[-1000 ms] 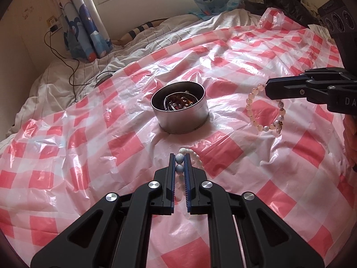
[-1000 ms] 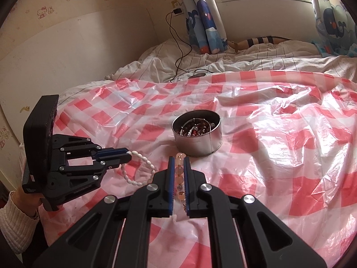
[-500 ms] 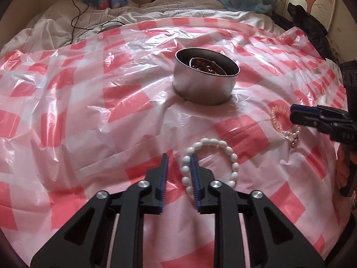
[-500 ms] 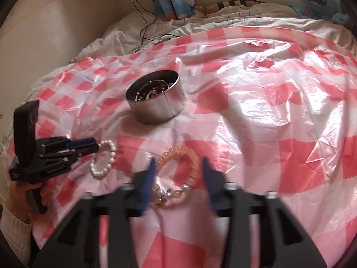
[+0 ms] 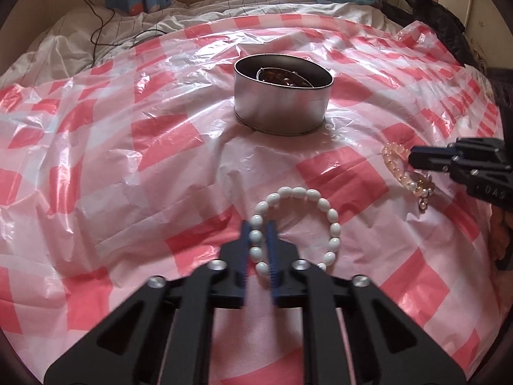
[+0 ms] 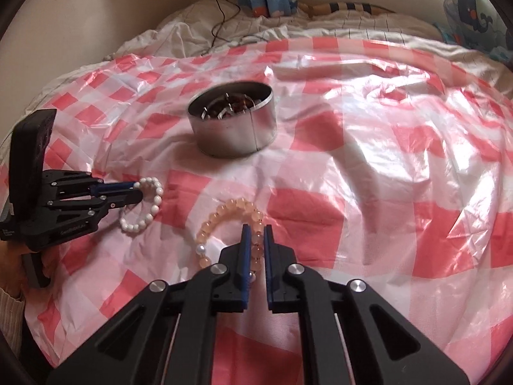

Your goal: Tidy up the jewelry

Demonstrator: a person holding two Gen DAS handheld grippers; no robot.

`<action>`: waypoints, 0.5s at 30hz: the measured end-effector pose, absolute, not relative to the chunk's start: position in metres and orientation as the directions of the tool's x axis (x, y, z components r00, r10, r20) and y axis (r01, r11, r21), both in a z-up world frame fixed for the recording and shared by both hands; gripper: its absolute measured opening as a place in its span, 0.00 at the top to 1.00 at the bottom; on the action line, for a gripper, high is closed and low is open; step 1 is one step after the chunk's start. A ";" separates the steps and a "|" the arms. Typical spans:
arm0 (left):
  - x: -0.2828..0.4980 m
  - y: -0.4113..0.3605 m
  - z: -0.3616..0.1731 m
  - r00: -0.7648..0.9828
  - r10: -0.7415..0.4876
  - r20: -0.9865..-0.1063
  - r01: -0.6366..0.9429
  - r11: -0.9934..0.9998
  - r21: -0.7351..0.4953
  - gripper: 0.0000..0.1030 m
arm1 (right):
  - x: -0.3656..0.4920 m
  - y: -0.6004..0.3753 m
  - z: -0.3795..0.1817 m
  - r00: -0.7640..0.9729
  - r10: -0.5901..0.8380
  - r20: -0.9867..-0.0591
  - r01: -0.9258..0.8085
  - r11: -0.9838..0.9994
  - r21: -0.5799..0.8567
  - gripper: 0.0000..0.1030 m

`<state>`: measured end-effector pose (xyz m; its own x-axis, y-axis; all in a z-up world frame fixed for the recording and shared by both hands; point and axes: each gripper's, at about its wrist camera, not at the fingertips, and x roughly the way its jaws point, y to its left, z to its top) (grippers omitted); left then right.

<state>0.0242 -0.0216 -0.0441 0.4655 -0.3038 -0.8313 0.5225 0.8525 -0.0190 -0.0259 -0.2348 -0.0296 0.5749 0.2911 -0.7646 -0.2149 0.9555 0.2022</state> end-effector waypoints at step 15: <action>0.018 -0.021 0.020 0.480 -0.531 -0.698 0.574 0.792 -0.208 0.94 | -0.035 -0.253 0.025 0.706 0.448 -0.549 -0.285 0.889 0.358 0.92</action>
<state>0.0176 -0.0210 0.0196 0.4798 -0.5315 -0.6981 0.5744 0.7917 -0.2080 -0.0346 -0.2527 0.0252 0.7056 0.4476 -0.5494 -0.2849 0.8890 0.3584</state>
